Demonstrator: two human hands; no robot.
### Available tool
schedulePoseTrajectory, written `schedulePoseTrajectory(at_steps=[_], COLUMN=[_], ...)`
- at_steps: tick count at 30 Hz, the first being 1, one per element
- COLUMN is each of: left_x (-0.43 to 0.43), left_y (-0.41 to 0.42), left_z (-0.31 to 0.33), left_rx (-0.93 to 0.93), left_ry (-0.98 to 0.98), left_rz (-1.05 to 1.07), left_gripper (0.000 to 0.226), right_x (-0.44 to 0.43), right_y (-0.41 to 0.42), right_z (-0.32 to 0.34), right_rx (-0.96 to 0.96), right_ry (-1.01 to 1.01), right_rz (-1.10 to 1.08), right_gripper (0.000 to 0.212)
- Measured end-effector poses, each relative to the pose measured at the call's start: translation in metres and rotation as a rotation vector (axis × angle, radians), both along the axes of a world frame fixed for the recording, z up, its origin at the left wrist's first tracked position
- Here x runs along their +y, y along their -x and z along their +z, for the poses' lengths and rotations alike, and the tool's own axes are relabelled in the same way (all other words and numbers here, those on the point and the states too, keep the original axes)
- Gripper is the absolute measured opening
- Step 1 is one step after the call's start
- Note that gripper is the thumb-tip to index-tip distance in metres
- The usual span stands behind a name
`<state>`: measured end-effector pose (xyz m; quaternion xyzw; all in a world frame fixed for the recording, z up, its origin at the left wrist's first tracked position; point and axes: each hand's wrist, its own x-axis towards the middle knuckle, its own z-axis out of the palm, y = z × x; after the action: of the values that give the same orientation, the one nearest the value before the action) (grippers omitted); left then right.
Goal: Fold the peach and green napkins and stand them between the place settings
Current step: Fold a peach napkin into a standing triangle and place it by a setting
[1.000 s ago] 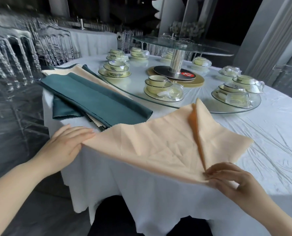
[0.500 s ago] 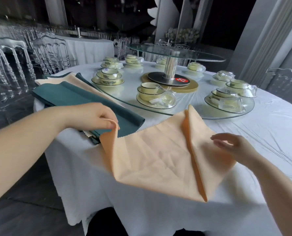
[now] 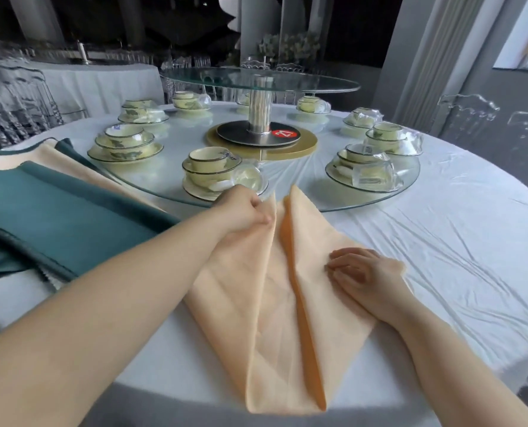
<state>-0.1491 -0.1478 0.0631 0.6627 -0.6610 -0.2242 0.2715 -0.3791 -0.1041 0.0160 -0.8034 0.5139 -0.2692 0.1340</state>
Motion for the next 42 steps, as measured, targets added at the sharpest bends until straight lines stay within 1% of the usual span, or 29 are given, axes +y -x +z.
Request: schedulePoseTrajectory(at_steps=[1, 2, 3, 4, 5, 7, 11, 16, 21, 25, 28, 30, 33, 34, 36, 37, 38, 40, 41, 42], left_x=[-0.008, -0.013, -0.018, -0.02, -0.023, -0.025, -0.029, -0.043, -0.05, -0.047, -0.039, -0.027, 0.01, 0.028, 0.07, 0.092, 0.11, 0.135, 0.141, 0.144], left_y=[0.007, 0.014, 0.019, 0.023, 0.026, 0.028, 0.035, 0.038, 0.036, 0.041, 0.043, 0.038, 0.019, 0.012, 0.002, 0.0, 0.001, 0.005, 0.011, 0.017], left_z=[-0.004, -0.006, -0.008, -0.01, -0.013, -0.016, -0.018, -0.02, -0.03, -0.028, -0.02, -0.011, -0.006, -0.009, -0.018, -0.023, -0.031, -0.046, -0.049, -0.049], left_rx=[-0.002, -0.001, 0.001, -0.006, -0.014, -0.039, -0.148, -0.361, -0.363, -0.412, -0.338, -0.264, -0.168, -0.137, -0.117, -0.125, -0.183, -0.361, -0.45, -0.491], left_ry=[0.019, 0.042, 0.056, 0.057, 0.072, 0.131, 0.216, 0.334, 0.349, 0.38, 0.412, 0.415, 0.395, 0.365, 0.297, 0.263, 0.253, 0.282, 0.275, 0.224], left_rz=[0.033, 0.07, 0.115, 0.155, 0.174, 0.195, 0.229, 0.202, 0.211, 0.193, 0.183, 0.132, -0.048, -0.14, -0.363, -0.443, -0.493, -0.537, -0.52, -0.505], left_gripper=[0.021, 0.007, 0.014, 0.028, 0.036, 0.04, 0.041, 0.038, 0.032, 0.033, 0.035, 0.031, 0.028, 0.033, 0.064, 0.075, 0.077, 0.069, 0.07, 0.079], right_x=[0.0, -0.001, -0.001, -0.001, -0.002, -0.002, -0.003, -0.004, -0.004, -0.004, -0.004, -0.003, -0.003, -0.003, -0.003, -0.003, -0.002, -0.002, -0.001, 0.001], right_y=[0.001, 0.001, 0.001, 0.0, 0.0, 0.0, 0.002, 0.003, 0.002, 0.001, 0.001, 0.001, 0.001, 0.0, 0.0, 0.0, 0.0, -0.002, -0.002, -0.003], right_z=[0.0, 0.0, 0.0, 0.0, 0.0, -0.001, -0.001, -0.003, -0.004, -0.007, -0.006, -0.005, -0.004, -0.005, -0.004, -0.004, -0.004, -0.003, -0.004, -0.003], right_rx=[-0.003, -0.005, -0.007, -0.011, -0.014, -0.014, -0.026, -0.018, -0.007, 0.002, 0.005, 0.004, 0.0, 0.001, 0.006, 0.013, 0.022, 0.044, 0.057, 0.067], right_ry=[0.005, 0.008, 0.007, 0.004, -0.003, -0.016, -0.046, -0.05, -0.029, -0.01, -0.006, -0.005, -0.012, -0.014, -0.011, -0.01, -0.009, -0.002, 0.008, 0.026], right_rz=[0.0, 0.0, 0.0, 0.002, 0.004, 0.005, 0.006, 0.012, 0.012, -0.01, -0.003, 0.004, 0.002, 0.003, 0.006, 0.004, -0.002, -0.022, -0.036, -0.05], right_gripper=[0.015, 0.015, 0.015, 0.016, 0.016, 0.016, 0.017, 0.018, 0.017, 0.016, 0.017, 0.017, 0.017, 0.017, 0.017, 0.018, 0.018, 0.017, 0.017, 0.016])
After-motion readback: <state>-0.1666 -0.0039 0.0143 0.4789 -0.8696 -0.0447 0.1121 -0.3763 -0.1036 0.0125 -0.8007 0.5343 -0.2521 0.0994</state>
